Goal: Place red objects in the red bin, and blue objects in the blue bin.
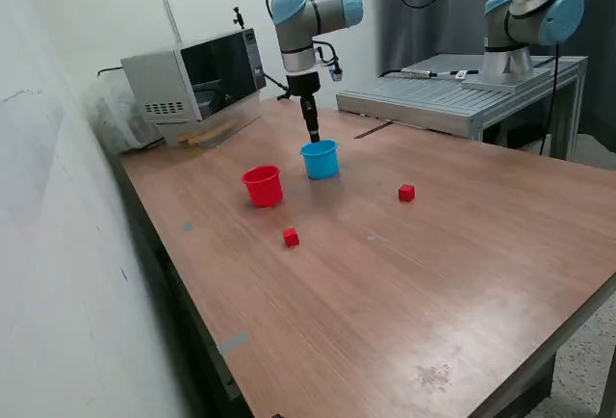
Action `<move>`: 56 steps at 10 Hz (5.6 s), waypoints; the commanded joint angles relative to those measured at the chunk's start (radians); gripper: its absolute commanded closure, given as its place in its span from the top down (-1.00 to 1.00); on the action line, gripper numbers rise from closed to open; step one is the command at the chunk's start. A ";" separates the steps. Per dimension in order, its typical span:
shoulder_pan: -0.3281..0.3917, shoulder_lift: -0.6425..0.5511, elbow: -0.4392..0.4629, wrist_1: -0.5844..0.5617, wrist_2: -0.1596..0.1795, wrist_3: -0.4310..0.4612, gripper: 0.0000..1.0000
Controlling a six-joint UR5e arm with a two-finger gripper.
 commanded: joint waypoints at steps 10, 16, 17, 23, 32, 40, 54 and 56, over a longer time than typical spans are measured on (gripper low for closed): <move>0.376 -0.237 -0.389 0.425 0.067 -0.179 1.00; 0.442 0.152 -0.604 0.238 0.106 -0.033 1.00; 0.442 0.220 -0.598 0.184 0.098 -0.025 1.00; 0.378 0.391 -0.578 0.015 0.049 0.004 1.00; 0.334 0.464 -0.589 -0.106 -0.023 0.010 1.00; 0.315 0.486 -0.584 -0.135 -0.018 0.012 -1.00; 0.062 0.180 -0.388 -0.042 -0.014 -0.102 -1.00; 0.063 0.215 -0.380 -0.048 -0.011 -0.104 -1.00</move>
